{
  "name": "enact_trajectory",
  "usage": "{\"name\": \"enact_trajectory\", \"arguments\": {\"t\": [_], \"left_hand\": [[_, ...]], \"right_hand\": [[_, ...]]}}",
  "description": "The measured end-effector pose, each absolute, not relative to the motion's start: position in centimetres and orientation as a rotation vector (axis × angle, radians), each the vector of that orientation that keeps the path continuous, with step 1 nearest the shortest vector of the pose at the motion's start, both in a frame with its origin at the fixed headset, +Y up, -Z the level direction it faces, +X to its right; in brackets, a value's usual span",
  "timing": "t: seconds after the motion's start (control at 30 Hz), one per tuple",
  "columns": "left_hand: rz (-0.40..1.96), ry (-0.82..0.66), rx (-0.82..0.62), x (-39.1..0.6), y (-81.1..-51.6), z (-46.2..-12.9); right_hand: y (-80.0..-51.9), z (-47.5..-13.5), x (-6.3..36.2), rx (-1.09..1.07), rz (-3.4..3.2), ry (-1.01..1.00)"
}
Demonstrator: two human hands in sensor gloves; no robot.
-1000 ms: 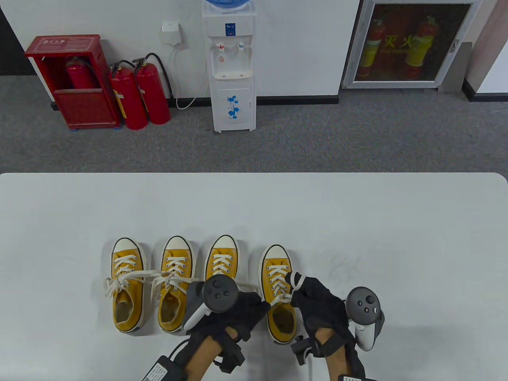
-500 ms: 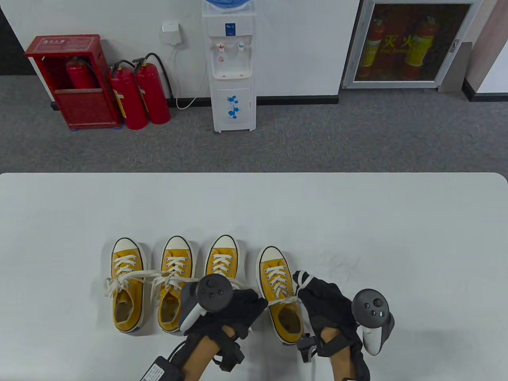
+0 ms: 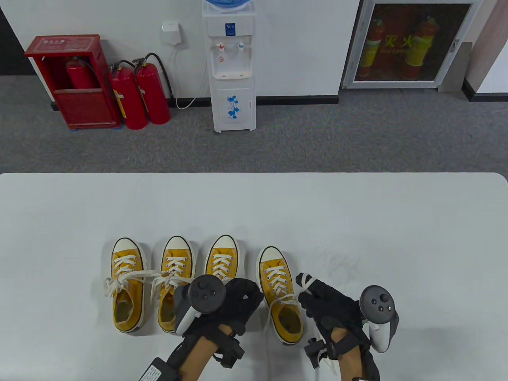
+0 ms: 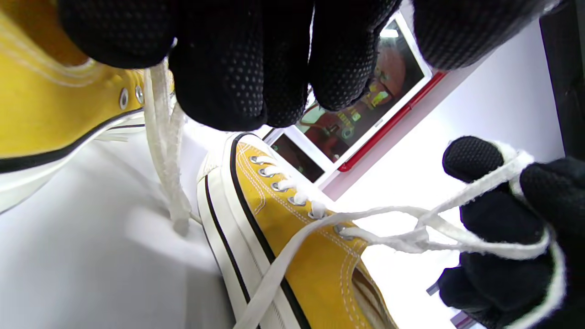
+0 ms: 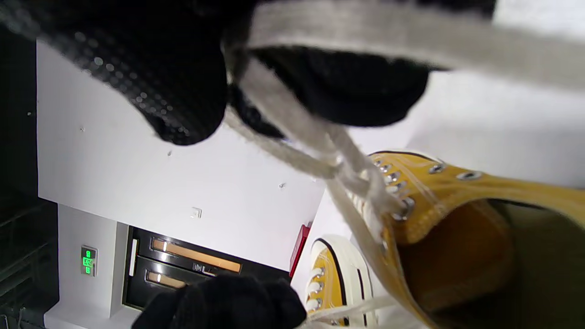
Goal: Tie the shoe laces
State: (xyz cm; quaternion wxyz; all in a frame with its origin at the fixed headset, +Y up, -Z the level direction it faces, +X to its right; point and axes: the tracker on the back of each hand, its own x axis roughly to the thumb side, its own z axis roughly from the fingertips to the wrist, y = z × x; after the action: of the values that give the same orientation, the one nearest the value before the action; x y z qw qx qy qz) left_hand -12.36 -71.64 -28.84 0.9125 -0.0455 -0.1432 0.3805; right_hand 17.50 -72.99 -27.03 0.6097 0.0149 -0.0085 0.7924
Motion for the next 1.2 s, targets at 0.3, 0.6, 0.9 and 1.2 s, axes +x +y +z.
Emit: {"name": "enact_trajectory", "arguments": {"t": [0.3, 0.6, 0.9, 1.2], "left_hand": [[0.854, -0.278, -0.046, -12.7, -71.5, -28.6], [0.952, -0.293, -0.023, -12.5, -71.4, -28.4], [0.986, -0.333, -0.040, -11.7, -71.6, -28.1], [0.990, -0.352, -0.092, -10.4, -72.1, -28.0]], "right_hand": [[-72.7, -27.1, 16.5, 0.116, 1.954, -0.049], [-72.3, -26.9, 15.3, 0.219, 2.015, -0.044], [-71.9, -26.7, 14.1, 0.307, 2.082, -0.036], [-71.7, -26.4, 12.9, 0.368, 2.185, -0.035]]}}
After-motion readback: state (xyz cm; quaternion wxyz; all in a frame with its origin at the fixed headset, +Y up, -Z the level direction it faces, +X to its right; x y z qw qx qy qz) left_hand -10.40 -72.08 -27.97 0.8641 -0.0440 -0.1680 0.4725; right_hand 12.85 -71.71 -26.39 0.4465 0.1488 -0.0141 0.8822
